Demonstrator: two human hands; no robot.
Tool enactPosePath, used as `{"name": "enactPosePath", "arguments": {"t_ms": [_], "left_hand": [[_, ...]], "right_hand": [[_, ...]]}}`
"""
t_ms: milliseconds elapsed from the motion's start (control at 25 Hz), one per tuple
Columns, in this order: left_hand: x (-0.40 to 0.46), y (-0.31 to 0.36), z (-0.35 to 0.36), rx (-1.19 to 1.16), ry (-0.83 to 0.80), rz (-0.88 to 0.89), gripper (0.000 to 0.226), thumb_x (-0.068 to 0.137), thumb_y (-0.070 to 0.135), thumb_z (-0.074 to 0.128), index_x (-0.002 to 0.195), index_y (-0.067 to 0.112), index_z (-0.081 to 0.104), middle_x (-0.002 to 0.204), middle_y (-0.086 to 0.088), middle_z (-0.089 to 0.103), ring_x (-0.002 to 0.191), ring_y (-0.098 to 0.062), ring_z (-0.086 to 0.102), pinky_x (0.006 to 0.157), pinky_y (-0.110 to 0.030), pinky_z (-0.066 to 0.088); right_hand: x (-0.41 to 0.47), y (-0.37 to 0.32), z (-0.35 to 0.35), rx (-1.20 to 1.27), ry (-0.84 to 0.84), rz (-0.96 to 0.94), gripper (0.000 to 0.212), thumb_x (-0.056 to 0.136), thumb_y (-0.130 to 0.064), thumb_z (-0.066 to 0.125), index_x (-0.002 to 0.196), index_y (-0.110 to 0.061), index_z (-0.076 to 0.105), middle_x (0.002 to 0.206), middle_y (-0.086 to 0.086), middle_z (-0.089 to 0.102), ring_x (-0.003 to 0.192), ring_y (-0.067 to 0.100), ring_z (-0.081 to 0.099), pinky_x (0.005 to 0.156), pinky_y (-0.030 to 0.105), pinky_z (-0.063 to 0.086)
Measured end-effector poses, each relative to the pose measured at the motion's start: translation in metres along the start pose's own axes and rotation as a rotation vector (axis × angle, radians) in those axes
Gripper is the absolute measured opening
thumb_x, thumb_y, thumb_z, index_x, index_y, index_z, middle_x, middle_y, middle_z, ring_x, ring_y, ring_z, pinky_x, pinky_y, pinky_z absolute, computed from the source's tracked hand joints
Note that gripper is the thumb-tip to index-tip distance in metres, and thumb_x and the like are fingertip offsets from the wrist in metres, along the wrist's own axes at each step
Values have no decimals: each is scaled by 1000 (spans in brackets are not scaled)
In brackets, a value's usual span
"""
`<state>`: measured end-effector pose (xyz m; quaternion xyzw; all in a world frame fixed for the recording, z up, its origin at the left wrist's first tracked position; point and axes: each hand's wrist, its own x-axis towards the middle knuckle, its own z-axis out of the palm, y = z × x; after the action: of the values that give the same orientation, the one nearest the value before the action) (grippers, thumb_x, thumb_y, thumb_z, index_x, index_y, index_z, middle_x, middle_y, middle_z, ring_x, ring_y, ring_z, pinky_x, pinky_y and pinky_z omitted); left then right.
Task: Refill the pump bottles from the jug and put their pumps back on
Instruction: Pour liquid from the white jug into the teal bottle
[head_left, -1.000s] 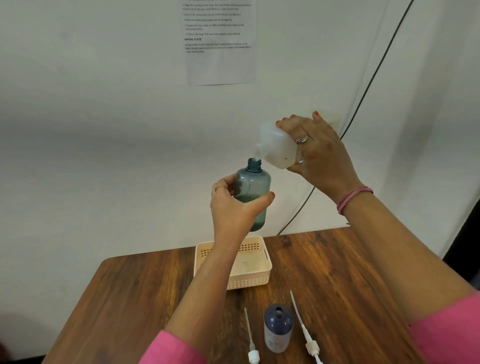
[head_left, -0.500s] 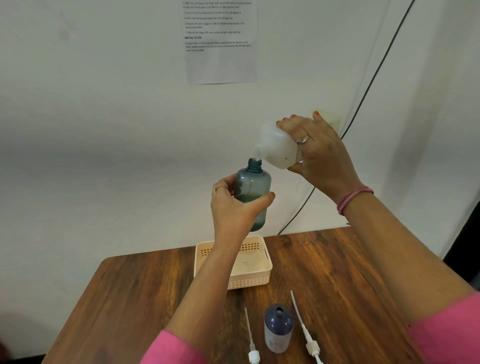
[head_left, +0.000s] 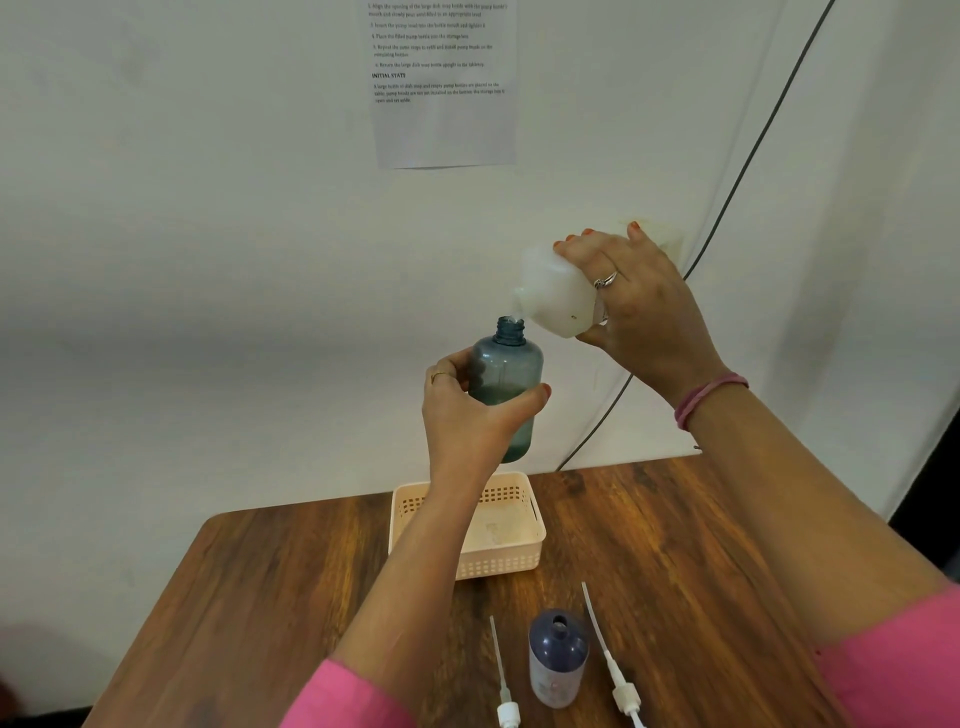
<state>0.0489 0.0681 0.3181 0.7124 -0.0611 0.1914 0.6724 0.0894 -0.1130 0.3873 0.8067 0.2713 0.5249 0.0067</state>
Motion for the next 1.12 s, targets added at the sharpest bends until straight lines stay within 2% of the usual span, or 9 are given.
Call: {"name": "enactPosePath", "arguments": {"t_ms": [400, 640, 920, 1120], "left_hand": [[0, -1, 2, 1, -5, 1, 72, 58, 25, 89, 117, 28, 48, 117, 6, 54, 101, -3, 55, 71, -12, 47], [-1, 0, 2, -7, -5, 11, 71, 58, 23, 89, 118, 26, 50, 117, 5, 55, 101, -7, 56, 72, -14, 51], [0, -2, 2, -2, 3, 9, 73, 58, 25, 89, 120, 25, 50, 117, 5, 54, 105, -10, 56, 80, -22, 54], [-1, -2, 2, -4, 4, 19, 73, 58, 23, 89, 120, 22, 50, 117, 5, 53, 102, -8, 56, 72, -14, 53]], "right_hand": [[0, 2, -1, -15, -5, -10, 71, 64, -10, 83, 128, -5, 51, 122, 14, 59, 116, 33, 55, 107, 49, 32], [1, 2, -1, -13, -3, -7, 71, 64, -9, 83, 127, -6, 51, 122, 14, 59, 116, 32, 55, 107, 50, 32], [0, 3, 0, -20, -14, -11, 72, 64, -11, 84, 128, -5, 52, 122, 15, 60, 117, 32, 55, 108, 50, 32], [-1, 3, 0, -27, -11, -18, 73, 62, -10, 84, 128, -6, 52, 122, 14, 59, 116, 32, 55, 108, 49, 31]]}}
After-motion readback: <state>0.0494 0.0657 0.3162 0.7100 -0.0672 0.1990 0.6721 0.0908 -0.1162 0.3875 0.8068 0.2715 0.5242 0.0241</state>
